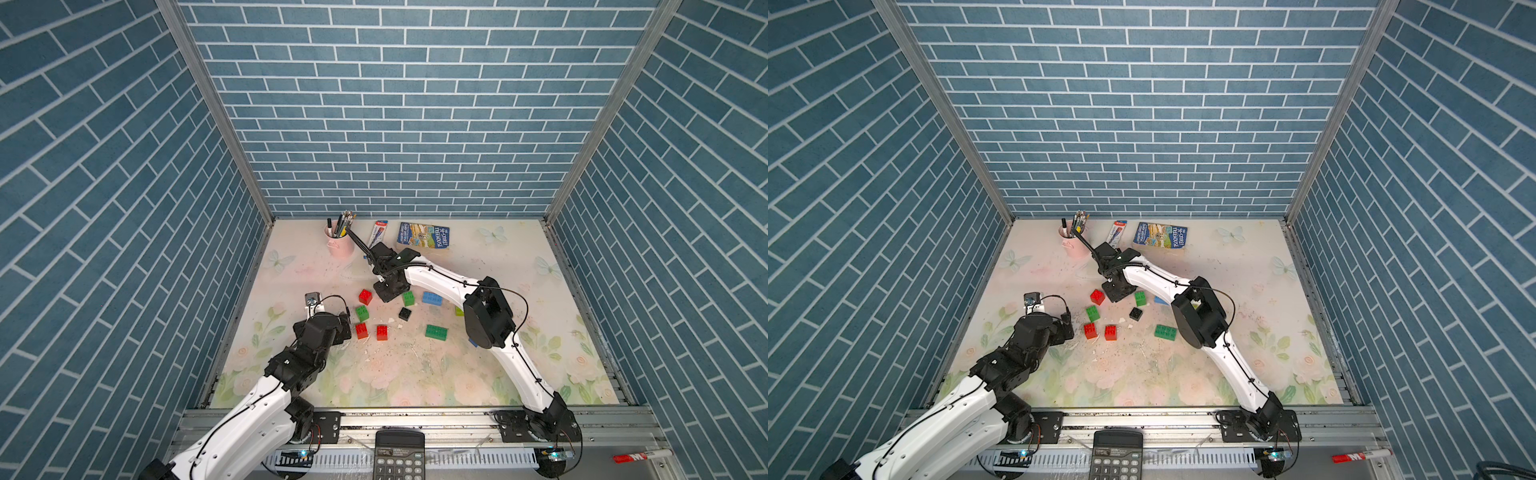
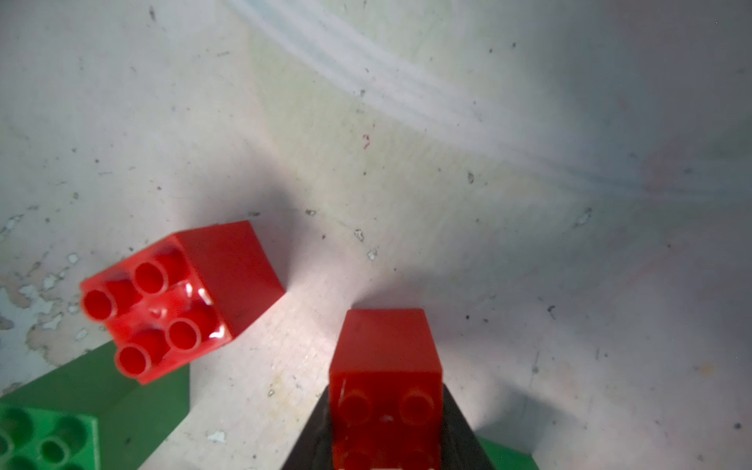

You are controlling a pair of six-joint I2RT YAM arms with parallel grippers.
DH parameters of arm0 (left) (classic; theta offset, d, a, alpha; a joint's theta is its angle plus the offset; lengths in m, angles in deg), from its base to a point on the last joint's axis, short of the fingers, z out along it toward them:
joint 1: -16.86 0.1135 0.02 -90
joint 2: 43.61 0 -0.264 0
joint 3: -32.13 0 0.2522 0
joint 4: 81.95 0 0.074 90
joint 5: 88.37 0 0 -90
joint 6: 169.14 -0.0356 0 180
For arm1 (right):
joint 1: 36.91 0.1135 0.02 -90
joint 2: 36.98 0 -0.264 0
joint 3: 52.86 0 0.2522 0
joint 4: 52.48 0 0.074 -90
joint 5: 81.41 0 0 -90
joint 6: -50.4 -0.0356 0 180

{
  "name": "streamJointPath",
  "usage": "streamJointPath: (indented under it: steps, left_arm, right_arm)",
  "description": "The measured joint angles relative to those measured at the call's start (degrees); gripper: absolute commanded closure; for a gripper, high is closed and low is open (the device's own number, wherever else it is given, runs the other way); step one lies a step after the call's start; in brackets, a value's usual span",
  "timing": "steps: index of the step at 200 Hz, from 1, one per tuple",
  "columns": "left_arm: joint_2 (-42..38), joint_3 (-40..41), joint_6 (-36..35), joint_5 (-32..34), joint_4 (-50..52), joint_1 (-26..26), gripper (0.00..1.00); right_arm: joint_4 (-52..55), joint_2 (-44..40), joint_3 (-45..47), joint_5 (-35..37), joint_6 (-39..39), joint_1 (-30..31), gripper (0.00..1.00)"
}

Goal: Assemble the letter r with lego
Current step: Pick up the lego brick from the center of the board.

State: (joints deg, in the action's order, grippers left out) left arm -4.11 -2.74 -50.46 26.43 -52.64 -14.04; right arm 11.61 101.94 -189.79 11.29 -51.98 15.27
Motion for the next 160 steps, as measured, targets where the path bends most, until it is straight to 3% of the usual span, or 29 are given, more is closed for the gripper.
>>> streamJointPath:
  steps: [60, 160]
  left_arm:
    - [0.3, 0.0, -0.4, 0.0, 0.0, 0.0, 0.03]
    - [0.8, 0.0, -1.7, -3.3, -2.2, 0.0, 0.00]
  right_arm:
    - [-0.2, -1.2, 0.6, 4.7, -2.6, 0.0, 0.84]
    - [-1.6, -14.6, 10.4, 10.3, -10.3, 0.0, 0.88]
